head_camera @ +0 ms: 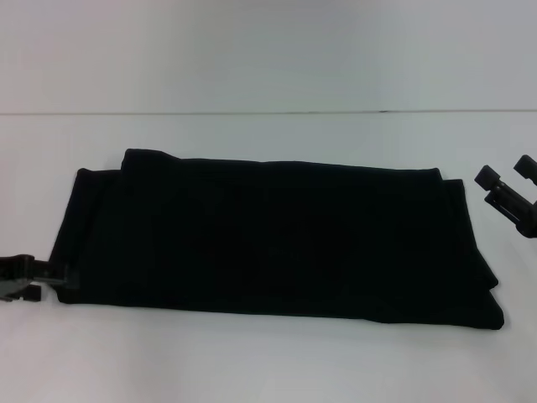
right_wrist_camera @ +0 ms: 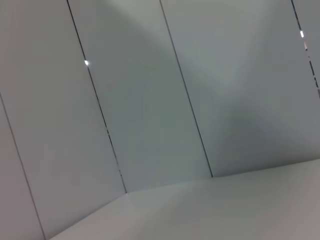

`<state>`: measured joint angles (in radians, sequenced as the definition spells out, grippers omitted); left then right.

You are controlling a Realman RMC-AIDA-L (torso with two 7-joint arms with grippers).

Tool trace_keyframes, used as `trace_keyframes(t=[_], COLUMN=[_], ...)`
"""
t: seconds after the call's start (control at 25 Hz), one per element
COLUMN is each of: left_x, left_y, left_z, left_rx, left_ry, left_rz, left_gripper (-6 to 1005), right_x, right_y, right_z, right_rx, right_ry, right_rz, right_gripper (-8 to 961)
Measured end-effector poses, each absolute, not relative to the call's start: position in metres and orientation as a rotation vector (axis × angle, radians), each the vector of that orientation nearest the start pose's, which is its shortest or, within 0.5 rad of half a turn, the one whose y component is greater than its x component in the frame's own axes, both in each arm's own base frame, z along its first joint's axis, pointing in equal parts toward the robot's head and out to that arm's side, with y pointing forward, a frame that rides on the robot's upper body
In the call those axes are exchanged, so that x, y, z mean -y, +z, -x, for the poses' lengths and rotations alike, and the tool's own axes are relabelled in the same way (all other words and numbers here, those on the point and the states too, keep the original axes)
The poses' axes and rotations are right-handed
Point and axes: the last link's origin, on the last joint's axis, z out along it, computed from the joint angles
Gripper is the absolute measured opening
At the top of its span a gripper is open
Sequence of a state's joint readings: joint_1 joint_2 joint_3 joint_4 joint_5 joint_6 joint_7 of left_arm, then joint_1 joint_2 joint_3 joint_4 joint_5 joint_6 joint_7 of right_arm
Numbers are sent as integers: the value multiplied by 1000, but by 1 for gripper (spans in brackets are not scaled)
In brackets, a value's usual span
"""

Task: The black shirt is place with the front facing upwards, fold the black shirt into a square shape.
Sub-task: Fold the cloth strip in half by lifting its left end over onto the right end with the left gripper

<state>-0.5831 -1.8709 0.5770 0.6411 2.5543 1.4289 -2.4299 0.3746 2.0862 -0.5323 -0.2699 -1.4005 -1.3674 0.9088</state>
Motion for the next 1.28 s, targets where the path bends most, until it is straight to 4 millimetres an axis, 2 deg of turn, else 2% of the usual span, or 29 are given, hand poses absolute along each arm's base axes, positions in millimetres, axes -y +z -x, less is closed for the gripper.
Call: trace_keyframes(t=[0.8, 1.28], left_x=[-356, -355], left_y=[74, 69], left_z=[343, 346], left_rx=[1869, 1858], left_ry=[-115, -70], left_rz=[2056, 2056], left_gripper=[829, 829], right_x=[-299, -298], right_y=[6, 6], right_z=[-335, -333], right_rx=[-756, -752], right_ry=[1000, 1014], right_rz=[1905, 1911], right_gripper=[865, 866])
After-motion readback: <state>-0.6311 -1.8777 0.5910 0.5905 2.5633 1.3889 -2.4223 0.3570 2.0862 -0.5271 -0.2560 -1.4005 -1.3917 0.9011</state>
